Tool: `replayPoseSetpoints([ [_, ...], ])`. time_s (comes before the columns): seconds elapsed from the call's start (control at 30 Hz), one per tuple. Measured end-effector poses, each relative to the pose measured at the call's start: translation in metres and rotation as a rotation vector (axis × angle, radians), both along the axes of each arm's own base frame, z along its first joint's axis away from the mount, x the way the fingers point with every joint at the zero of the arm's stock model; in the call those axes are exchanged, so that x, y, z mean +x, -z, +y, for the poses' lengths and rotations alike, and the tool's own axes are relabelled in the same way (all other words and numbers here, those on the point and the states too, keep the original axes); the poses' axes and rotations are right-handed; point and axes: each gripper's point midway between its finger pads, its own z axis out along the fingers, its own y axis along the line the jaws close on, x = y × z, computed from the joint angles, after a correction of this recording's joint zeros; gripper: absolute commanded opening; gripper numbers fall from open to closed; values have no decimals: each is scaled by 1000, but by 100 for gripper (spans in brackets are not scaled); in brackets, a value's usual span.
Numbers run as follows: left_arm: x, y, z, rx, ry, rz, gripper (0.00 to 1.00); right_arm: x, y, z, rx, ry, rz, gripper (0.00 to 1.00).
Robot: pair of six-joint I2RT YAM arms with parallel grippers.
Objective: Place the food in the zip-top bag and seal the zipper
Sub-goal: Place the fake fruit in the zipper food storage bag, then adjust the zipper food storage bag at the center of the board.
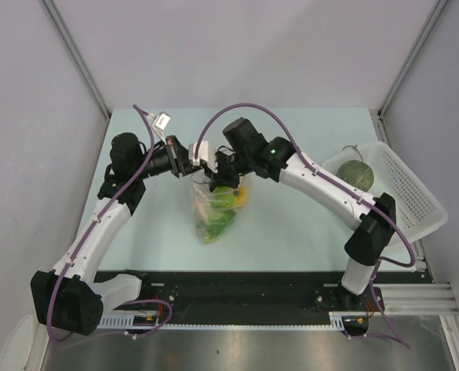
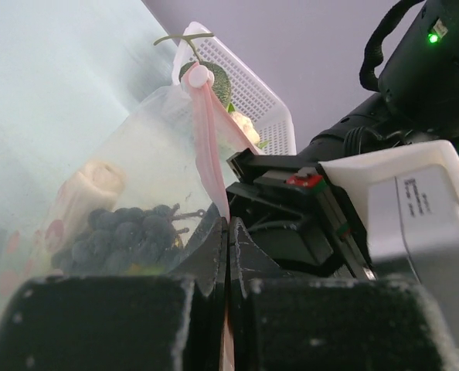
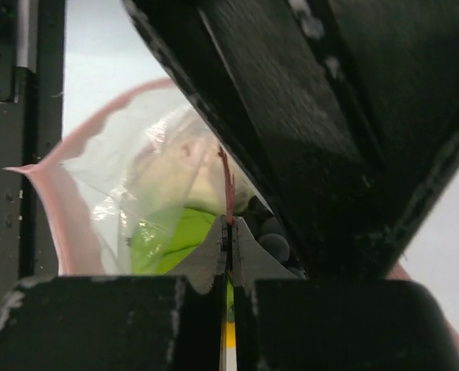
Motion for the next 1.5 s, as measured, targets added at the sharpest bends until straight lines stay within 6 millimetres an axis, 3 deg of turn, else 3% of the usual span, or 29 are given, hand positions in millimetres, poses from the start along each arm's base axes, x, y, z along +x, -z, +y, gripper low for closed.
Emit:
replayPoseSetpoints([
  [0.1,0,-1,1,1,-9,-4,0,5,2,-4,-24,41,-9,1],
  [0.13,0,-1,2,1,-10,-3,0,6,3,-5,-33,49,-17,9],
  [0.17,-1,-1,2,2,-9,-2,0,6,4,-6,-44,57,-23,34],
  [0.27,-2,-2,2,2,-10,-1,0,2,10,-9,-81,63,-21,64],
  [0.33,-2,-2,3,5,-14,-4,0,-1,10,-9,-87,59,-17,71],
  [0.47,-3,0,3,14,-13,-8,0,-1,-7,-9,-55,62,-26,77],
  [0.63,-4,8,5,50,-7,-10,0,6,-68,-24,89,100,-49,82],
  [0.8,-5,13,6,89,2,-21,0,27,-140,-79,300,241,-87,81],
  [0.9,-3,13,7,108,7,-33,0,43,-157,-119,384,353,-57,77],
  [0.97,-1,14,7,121,11,-39,0,50,-150,-133,394,393,-10,81],
  [1.07,2,16,6,135,20,-40,0,49,-105,-140,344,394,92,81],
  [1.13,3,18,5,141,34,-37,0,43,-62,-140,280,386,166,71],
  [1.17,4,18,5,144,43,-34,0,39,-41,-141,247,383,205,60],
  [1.23,6,20,3,149,56,-27,0,32,-16,-139,208,371,252,54],
  [1.37,11,22,1,157,75,-15,0,29,-10,-119,216,309,250,53],
  [1.5,11,20,-3,159,96,-7,1,16,-15,-83,252,214,232,52],
])
